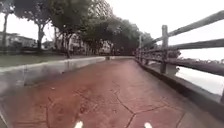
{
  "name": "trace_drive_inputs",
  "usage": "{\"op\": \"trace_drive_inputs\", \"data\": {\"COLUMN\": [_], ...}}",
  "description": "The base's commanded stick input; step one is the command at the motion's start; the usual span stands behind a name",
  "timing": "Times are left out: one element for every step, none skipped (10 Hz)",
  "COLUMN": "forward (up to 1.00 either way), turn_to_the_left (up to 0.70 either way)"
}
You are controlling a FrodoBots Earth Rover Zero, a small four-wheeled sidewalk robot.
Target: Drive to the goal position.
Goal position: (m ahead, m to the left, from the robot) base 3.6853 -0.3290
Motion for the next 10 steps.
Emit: {"op": "trace_drive_inputs", "data": {"forward": [0.50,0.50,0.50,0.50,0.50,0.50,0.50,0.50,0.50,0.50], "turn_to_the_left": [0.00,0.00,0.00,0.00,0.00,0.00,0.00,0.00,0.00,0.00]}}
